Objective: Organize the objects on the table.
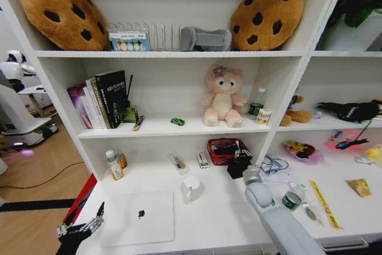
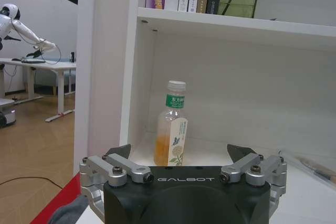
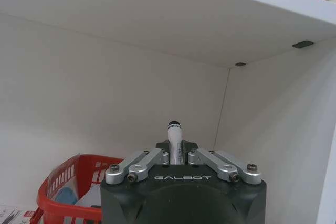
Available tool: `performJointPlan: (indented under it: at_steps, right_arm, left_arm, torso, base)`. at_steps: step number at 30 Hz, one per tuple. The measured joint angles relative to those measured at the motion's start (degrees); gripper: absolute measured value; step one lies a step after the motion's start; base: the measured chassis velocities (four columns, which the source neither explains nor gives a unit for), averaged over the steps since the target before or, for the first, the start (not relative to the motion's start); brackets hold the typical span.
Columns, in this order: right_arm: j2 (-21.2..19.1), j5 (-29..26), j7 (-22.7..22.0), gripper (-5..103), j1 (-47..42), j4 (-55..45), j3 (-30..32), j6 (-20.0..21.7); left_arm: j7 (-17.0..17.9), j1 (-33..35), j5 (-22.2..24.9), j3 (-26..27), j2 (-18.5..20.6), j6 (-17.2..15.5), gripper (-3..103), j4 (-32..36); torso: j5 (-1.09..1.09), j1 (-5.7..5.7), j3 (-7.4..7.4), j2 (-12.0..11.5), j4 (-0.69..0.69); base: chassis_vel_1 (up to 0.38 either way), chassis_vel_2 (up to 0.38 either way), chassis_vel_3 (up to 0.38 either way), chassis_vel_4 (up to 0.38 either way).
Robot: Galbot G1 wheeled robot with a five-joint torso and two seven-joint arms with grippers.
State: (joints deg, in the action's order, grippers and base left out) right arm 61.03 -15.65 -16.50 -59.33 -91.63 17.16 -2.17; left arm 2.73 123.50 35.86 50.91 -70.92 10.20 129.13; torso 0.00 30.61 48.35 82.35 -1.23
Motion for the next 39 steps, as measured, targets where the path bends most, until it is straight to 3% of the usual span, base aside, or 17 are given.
performJointPlan:
  at_steps: [6,7,14,19,20,21,22,24,32,39]
  right_arm:
    - [-0.1,0.3,0.2,24,-0.1,0.1,-0.2,0.0]
    - [-0.1,0.5,0.2,36,-0.4,0.0,-0.2,0.0]
    - [-0.8,0.0,0.0,58,-2.7,-3.2,0.7,0.5]
    - [-2.8,-2.9,-1.4,80,-11.7,-15.4,3.3,4.6]
    - [-2.8,-2.9,-1.4,80,-11.7,-15.4,3.3,4.6]
    - [-3.4,-3.6,-1.7,90,-14.7,-19.1,4.5,5.7]
    - [-3.4,-3.6,-1.7,90,-14.7,-19.1,4.5,5.7]
    - [-4.6,-6.5,-3.0,99,-19.9,-26.9,6.4,8.9]
    - [-4.6,-7.9,-2.8,100,-31.7,-36.8,10.6,12.1]
    - [-3.7,-7.7,-2.7,100,-37.5,-35.6,11.9,12.4]
  left_arm:
    - [0.0,0.0,0.0,0.0,0.0,0.0,100,0.0]
    - [0.0,0.0,0.0,0.0,0.0,0.0,100,0.0]
    - [0.0,0.0,0.0,0.0,0.0,0.0,100,0.0]
    - [0.0,0.0,0.0,0.0,0.0,0.0,100,0.0]
    - [0.0,0.0,0.0,0.0,0.0,0.0,100,0.0]
    - [0.0,0.0,0.0,0.0,0.0,0.0,100,0.0]
    - [0.0,0.0,0.0,0.0,0.0,0.0,100,0.0]
    - [0.0,0.0,0.0,0.0,0.0,0.0,100,0.0]
    - [0.0,0.0,0.0,0.0,0.0,0.0,100,0.0]
    - [0.0,0.0,0.0,0.0,0.0,0.0,100,0.0]
  torso:
    - [-0.01,0.0,0.0,0.0,0.0]
    - [0.0,0.0,0.0,0.0,0.0]
    - [0.0,0.0,0.0,0.0,0.0]
    - [0.01,0.0,0.0,0.0,-0.02]
    - [0.01,0.0,0.0,0.0,-0.02]
    - [0.01,-0.01,0.0,0.0,-0.02]
    - [0.01,-0.01,0.0,0.0,-0.02]
    - [-0.01,-0.02,-0.01,0.0,-0.01]
    - [-0.01,-0.01,-0.01,0.0,-0.01]
    - [0.0,-0.02,-0.01,0.0,-0.01]
  base:
    - [0.0,0.0,0.0,0.0]
    - [0.0,0.0,0.0,0.0]
    - [0.0,0.0,0.0,0.0]
    - [0.0,0.0,0.0,0.0]
    - [0.0,0.0,0.0,0.0]
    - [0.0,0.0,0.0,0.0]
    - [0.0,0.0,0.0,0.0]
    - [0.0,0.0,0.0,0.0]
    - [0.0,0.0,0.0,0.0]
    - [0.0,0.0,0.0,0.0]
